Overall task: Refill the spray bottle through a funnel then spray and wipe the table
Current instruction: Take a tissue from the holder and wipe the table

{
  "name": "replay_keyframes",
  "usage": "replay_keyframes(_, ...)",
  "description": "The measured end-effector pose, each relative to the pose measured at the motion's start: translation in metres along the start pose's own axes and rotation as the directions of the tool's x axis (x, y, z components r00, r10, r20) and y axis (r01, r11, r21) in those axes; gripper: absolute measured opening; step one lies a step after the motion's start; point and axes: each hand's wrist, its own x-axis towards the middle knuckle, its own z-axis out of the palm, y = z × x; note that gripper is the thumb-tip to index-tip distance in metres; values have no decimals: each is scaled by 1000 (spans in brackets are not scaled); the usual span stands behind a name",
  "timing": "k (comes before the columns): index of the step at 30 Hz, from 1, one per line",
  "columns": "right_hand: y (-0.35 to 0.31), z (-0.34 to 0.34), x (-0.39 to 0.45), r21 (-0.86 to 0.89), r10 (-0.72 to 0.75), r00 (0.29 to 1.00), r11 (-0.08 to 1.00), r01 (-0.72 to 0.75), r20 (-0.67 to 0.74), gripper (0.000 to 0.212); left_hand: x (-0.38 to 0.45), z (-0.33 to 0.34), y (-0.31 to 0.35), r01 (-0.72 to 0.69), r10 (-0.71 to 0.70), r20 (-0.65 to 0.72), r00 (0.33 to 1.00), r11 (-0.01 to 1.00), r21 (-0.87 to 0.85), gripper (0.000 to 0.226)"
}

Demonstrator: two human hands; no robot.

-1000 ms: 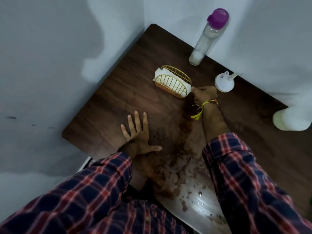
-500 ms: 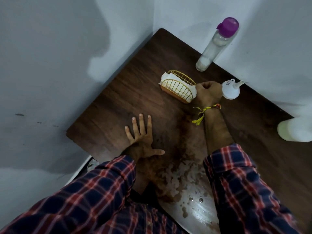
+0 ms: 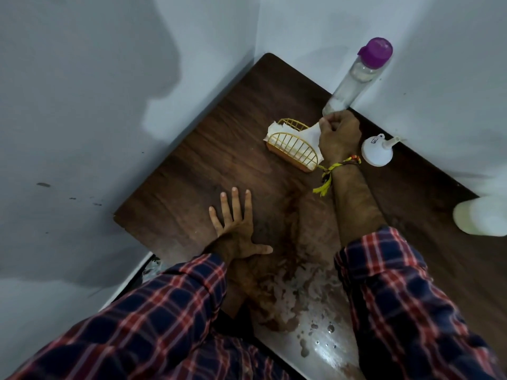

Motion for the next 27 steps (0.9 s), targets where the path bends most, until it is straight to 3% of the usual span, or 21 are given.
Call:
replay_keyframes(4,-12,7,14,104,23,1000,994,-23,3,6,1,2,-1,-3,3,-6,1000,1000,5,152)
replay_keyframes(11,-37,0,23,71,-168,985,984,165,31,15,0,2,-1,-10,10,-11,1000,1000,-6,152)
replay_keyframes(15,-44,-6,27,200,-148,980,972,120,130,17,1,1,-2,-8,8,-10,1000,1000,-8,152)
replay_keyframes(20,-37,-2,24,-20,-178,937,981,193,301,21,0,3,-3,-11,10,-32,999,1000,-6,152)
replay_keyframes(24,-23,-2,12,36,-137,947,991,132,290,38,1,4,-4,-19,19,-45,999,1000,-3,152)
replay_keyframes(27,-22,-1,5,35,-142,919,990,139,369,55,1,5,-4,-16,16,-48,999,1000,-10,153)
